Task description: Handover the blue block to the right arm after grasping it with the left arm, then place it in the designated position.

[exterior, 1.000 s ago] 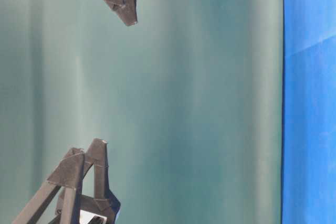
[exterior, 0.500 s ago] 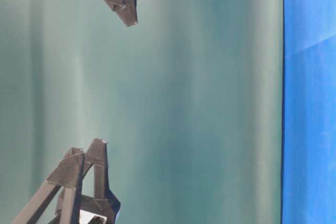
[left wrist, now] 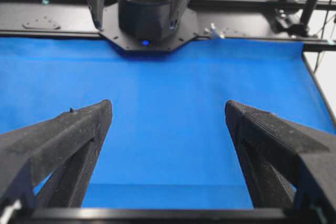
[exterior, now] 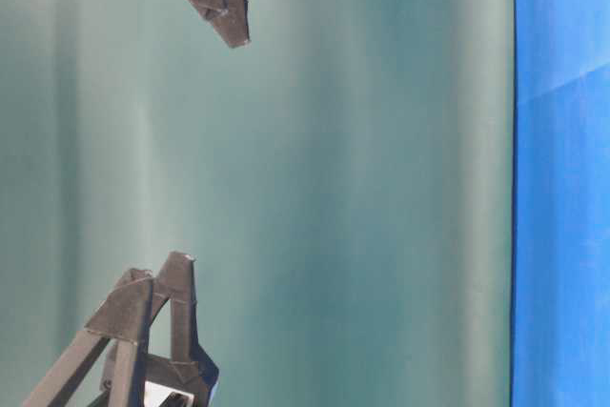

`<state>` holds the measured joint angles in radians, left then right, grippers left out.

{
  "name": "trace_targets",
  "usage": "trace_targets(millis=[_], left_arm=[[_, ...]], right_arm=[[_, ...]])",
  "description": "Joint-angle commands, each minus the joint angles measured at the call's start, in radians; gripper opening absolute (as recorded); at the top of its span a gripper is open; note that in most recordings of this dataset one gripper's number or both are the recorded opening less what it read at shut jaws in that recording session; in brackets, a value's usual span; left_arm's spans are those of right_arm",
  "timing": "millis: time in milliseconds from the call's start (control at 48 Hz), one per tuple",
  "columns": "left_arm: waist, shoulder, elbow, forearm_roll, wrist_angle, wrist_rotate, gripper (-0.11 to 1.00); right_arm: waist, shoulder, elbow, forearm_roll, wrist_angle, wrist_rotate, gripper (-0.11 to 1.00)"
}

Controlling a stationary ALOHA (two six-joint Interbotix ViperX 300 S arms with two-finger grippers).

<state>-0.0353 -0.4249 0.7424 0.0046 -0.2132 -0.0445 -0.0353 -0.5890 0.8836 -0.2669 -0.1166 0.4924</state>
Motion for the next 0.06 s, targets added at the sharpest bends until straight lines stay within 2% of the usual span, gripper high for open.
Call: trace_targets(millis=[0,42], left_arm=[[0.003,-0.014,-0.025,0.002,-0.011,0.0,0.93],[0.003,-0.014,-0.025,0.002,-0.009,0.002,0.93]], right_arm=[[-0.002,-0.003,-0.017,-0.002,-0.008,-0.002,0.7],[-0.002,-0.002,-0.017,-0.002,-0.008,-0.002,0.7]])
